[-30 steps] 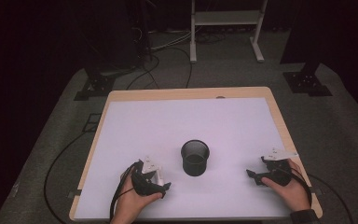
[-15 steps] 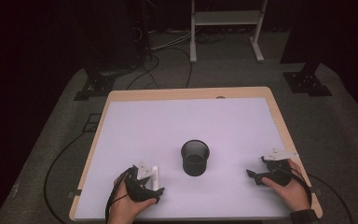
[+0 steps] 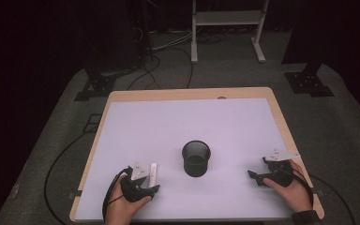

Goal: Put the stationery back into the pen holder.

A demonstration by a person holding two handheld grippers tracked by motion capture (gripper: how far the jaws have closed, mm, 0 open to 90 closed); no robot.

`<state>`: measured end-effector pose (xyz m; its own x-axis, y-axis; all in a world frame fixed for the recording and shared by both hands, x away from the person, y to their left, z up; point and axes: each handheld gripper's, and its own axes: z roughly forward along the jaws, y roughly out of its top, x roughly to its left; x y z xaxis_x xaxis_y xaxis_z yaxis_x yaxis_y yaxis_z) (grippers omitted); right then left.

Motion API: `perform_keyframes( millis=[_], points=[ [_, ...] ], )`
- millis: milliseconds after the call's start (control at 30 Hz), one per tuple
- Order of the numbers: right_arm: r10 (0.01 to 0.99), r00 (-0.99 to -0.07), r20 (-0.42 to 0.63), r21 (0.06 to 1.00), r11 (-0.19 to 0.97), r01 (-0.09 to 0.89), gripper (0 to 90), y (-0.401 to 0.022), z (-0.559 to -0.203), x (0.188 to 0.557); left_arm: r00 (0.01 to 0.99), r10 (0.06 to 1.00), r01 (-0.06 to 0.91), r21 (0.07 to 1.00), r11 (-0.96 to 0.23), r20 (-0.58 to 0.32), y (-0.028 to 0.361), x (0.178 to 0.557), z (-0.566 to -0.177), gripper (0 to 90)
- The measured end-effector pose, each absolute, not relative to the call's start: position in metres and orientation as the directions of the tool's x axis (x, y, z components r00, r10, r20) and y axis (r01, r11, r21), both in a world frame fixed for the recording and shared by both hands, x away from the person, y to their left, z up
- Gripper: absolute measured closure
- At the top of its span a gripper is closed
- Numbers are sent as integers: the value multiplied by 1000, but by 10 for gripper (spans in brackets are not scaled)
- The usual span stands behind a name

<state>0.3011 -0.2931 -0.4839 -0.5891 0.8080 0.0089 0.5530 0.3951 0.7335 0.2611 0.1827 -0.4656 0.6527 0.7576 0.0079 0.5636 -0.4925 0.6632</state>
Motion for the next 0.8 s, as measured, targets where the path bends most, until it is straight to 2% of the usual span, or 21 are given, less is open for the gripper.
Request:
perform_keyframes(
  millis=[400, 567, 800],
  points=[
    [808, -589, 9, 734, 395, 553, 143, -293, -484, 301, 626, 780, 586, 662, -467, -5, 197, 261, -463, 569],
    [808, -589, 9, 734, 395, 553, 143, -293, -484, 301, 631, 776, 582, 669, -462, -13, 203, 263, -464, 597],
    [808, -589, 6, 737, 395, 549, 143, -293, -484, 301, 657, 754, 557, 680, -477, -9, 212, 271, -465, 590]
  ],
)
